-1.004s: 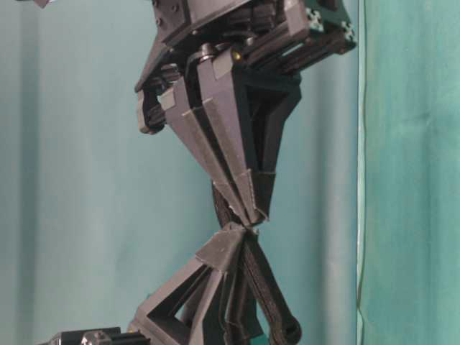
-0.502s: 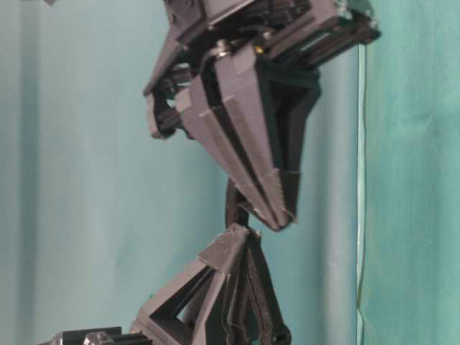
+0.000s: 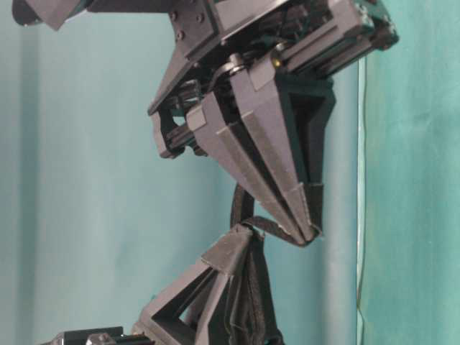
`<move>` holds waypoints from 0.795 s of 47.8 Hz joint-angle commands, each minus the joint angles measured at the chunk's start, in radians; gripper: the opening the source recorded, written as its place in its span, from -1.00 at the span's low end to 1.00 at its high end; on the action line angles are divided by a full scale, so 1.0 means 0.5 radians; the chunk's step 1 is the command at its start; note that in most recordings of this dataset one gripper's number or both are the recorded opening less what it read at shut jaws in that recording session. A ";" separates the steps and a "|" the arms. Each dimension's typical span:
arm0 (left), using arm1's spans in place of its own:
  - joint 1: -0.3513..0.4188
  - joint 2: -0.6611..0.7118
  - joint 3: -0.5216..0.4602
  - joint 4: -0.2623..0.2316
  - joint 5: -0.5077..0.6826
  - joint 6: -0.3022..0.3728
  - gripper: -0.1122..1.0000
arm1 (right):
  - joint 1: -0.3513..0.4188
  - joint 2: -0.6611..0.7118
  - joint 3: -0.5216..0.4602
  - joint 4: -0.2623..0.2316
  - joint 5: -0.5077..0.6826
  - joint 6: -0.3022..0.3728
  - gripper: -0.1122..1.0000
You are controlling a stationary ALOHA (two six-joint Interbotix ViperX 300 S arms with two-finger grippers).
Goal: Peel off the Velcro with your right arm.
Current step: 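Pull the right gripper away from the left to peel the strip apart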
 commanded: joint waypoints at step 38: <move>0.015 -0.025 -0.025 -0.003 -0.043 0.003 -0.62 | 0.166 -0.015 0.000 -0.184 0.067 0.132 -0.97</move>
